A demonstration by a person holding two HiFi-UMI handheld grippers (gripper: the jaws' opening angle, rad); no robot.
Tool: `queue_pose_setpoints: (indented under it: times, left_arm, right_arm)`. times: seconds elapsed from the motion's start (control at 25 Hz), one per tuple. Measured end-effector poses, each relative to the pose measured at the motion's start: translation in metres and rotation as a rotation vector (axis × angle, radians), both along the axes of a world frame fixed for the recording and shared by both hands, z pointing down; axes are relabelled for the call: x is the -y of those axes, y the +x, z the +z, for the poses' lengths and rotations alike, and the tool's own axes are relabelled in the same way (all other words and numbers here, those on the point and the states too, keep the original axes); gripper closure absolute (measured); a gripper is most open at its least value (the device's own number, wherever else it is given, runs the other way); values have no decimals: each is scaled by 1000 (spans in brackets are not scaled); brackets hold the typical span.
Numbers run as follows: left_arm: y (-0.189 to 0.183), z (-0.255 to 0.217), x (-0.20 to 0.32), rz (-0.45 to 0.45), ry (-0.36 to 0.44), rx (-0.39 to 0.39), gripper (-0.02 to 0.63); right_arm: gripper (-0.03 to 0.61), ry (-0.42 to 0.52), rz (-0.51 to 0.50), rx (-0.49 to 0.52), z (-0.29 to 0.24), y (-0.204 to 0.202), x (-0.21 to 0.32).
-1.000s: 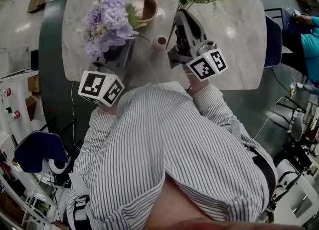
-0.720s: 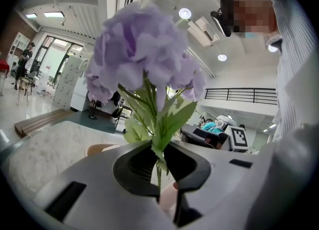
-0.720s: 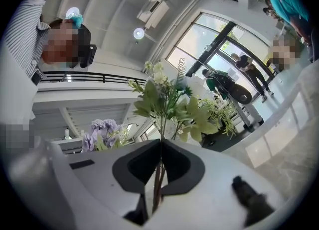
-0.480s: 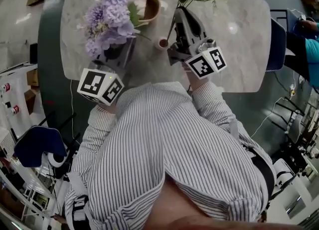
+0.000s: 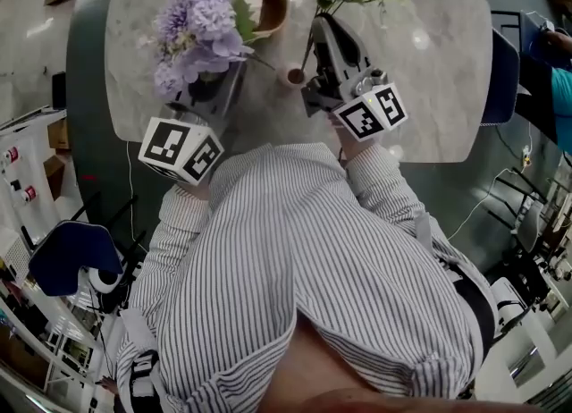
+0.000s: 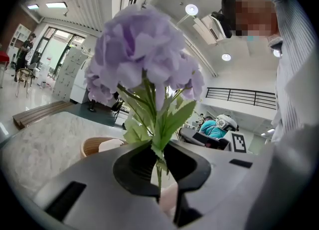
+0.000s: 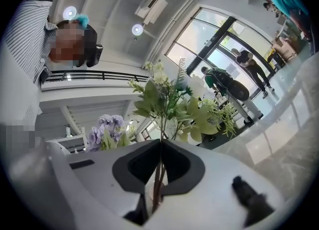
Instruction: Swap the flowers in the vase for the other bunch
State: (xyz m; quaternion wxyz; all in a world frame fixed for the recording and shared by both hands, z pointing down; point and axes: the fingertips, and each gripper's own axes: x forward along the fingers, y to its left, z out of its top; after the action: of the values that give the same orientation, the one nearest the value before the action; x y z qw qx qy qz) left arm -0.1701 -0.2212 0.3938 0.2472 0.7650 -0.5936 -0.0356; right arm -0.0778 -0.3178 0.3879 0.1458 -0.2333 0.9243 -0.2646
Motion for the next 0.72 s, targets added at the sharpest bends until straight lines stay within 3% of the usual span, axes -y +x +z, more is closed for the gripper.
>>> queue_pose_setpoints:
  times: [0.72]
  left_arm:
    - [0, -1, -4, 16, 12, -9, 565]
  right_arm:
    - [555, 28, -52, -88, 7, 4, -23]
